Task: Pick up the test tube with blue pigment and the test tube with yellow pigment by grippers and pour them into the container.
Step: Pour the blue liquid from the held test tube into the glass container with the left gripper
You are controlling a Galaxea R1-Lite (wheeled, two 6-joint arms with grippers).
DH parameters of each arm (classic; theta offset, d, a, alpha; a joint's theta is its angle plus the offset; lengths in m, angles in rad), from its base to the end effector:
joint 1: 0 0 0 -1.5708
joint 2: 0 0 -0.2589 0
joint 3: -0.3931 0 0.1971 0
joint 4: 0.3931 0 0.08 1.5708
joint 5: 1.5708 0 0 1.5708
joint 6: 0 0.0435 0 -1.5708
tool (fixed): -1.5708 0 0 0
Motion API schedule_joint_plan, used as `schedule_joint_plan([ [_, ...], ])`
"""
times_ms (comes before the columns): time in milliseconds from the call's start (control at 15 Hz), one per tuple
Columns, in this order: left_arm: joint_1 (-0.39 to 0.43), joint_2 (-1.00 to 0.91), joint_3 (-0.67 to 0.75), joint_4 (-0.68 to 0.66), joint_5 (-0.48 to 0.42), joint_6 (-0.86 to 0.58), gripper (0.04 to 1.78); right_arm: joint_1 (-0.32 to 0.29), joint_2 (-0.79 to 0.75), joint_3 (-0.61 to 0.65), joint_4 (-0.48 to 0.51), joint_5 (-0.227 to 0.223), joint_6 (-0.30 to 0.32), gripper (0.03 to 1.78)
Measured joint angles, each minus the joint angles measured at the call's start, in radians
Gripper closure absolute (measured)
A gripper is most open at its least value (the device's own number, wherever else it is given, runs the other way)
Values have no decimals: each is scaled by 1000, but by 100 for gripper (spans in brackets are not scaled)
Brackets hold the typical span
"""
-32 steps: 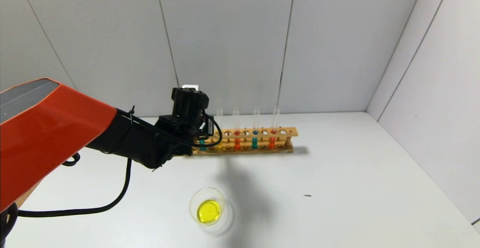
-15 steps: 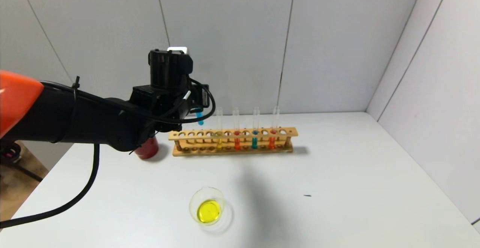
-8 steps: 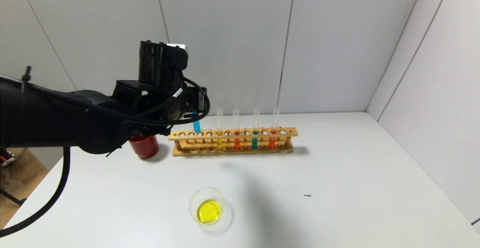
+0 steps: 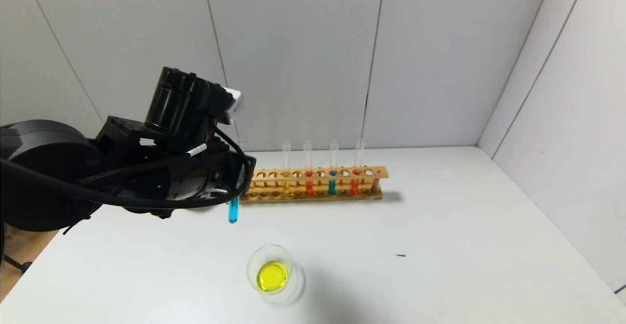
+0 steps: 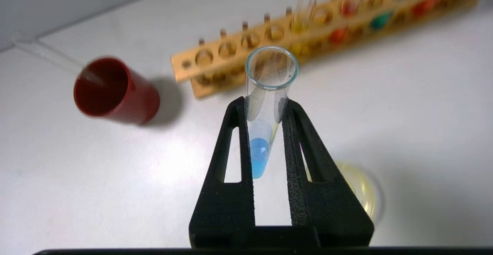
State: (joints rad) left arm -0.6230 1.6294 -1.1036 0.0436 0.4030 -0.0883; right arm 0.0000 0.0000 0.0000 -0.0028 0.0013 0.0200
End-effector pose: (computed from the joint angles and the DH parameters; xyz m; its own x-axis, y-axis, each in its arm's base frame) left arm 0.2630 -0.1680 0.1677 0.8580 -0.1335 -0.4959 0.2288 0.9639 0.1363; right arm 0.0467 0.0001 0.0758 1.0000 0.0013 0.0028 -0.0014 0.9998 0.0200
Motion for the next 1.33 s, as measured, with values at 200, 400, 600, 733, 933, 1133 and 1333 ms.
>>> schedule_joint_plan([
  [200, -3, -3, -4, 124, -48, -3, 153, 0, 0, 0, 0, 0, 0, 10],
  [400, -23, 16, -2, 215, -64, 2, 153, 0, 0, 0, 0, 0, 0, 10],
  [600, -39, 48, -13, 296, -81, 6, 153, 0, 0, 0, 0, 0, 0, 10],
  [733, -49, 77, -32, 333, -81, 11, 153, 0, 0, 0, 0, 0, 0, 10],
  [933, -61, 110, -58, 411, -84, 74, 153, 0, 0, 0, 0, 0, 0, 10],
  [1133, -71, 147, -127, 541, -86, 96, 153, 0, 0, 0, 0, 0, 0, 10],
  [1333, -78, 200, -201, 636, -85, 123, 153, 0, 0, 0, 0, 0, 0, 10],
])
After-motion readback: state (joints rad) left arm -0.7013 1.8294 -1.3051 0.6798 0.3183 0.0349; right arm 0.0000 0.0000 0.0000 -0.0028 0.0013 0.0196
